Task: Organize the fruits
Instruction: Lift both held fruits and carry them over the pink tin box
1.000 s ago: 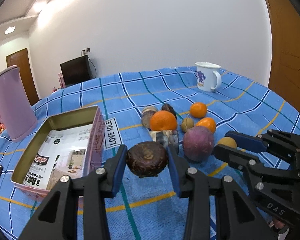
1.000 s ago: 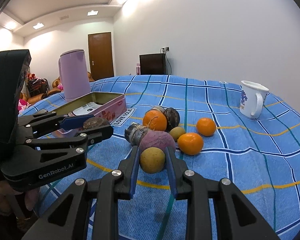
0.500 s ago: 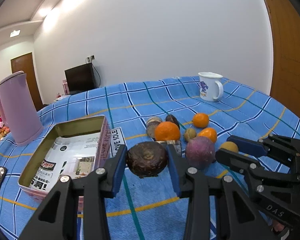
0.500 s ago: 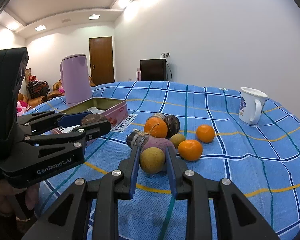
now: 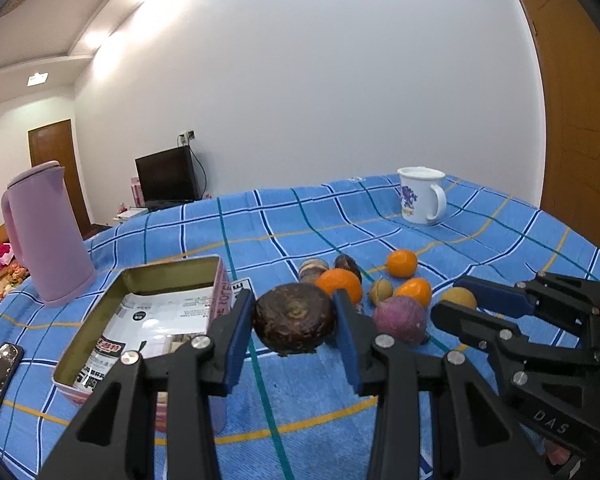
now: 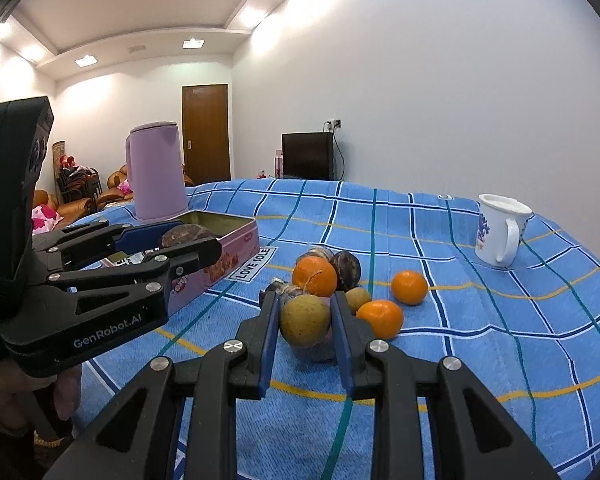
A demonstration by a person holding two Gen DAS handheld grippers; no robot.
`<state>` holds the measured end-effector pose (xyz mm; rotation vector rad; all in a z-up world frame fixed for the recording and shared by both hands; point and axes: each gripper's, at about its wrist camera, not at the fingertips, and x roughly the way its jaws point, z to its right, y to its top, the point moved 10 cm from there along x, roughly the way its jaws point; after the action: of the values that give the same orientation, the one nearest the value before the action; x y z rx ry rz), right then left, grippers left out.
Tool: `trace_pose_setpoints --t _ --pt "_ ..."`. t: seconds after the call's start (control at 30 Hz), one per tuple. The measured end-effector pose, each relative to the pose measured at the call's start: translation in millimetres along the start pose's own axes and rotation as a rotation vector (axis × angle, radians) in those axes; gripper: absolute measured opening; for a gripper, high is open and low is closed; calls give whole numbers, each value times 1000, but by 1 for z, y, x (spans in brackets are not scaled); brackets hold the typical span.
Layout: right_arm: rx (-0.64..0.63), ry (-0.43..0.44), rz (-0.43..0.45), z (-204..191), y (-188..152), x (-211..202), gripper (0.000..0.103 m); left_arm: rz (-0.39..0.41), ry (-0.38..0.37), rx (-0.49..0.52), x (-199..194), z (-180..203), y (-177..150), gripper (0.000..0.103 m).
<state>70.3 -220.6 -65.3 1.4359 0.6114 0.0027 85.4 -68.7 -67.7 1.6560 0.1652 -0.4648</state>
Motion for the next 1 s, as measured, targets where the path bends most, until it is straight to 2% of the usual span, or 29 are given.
trace_pose_setpoints --t 1.0 --pt "-42 3 83 -7 25 -8 27 108 39 -17 -17 -13 19 41"
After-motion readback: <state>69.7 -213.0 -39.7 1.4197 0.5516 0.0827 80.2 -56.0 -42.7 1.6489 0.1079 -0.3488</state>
